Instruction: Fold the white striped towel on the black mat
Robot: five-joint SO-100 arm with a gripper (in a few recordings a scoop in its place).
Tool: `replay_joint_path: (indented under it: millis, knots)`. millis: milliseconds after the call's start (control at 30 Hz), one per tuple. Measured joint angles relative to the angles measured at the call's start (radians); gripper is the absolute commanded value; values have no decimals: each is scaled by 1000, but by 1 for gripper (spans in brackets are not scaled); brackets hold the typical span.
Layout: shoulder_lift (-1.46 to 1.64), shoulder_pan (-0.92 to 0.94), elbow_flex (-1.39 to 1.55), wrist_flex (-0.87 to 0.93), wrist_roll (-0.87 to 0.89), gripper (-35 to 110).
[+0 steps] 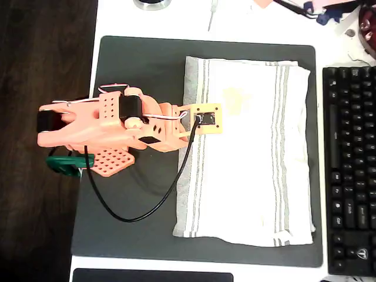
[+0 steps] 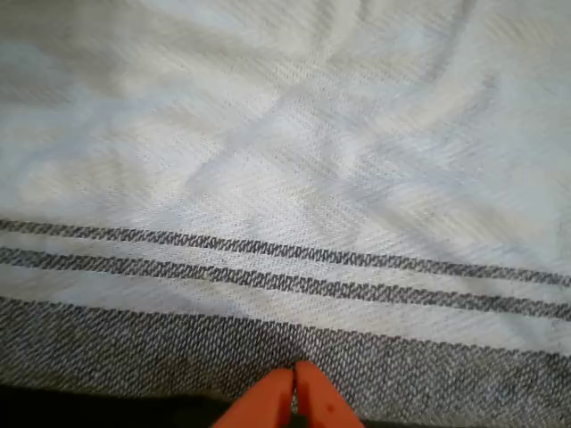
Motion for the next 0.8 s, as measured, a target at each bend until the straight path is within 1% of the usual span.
replay_joint_path:
  millis: [33,67,167,700,800]
  knots:
    - [0,8,0,0,14,0]
    - [0,58,0,-8,72,0]
    - [0,80,2,-9,103,0]
    - [0,75,2,-9,112,0]
    - [0,64,2,-35,130,0]
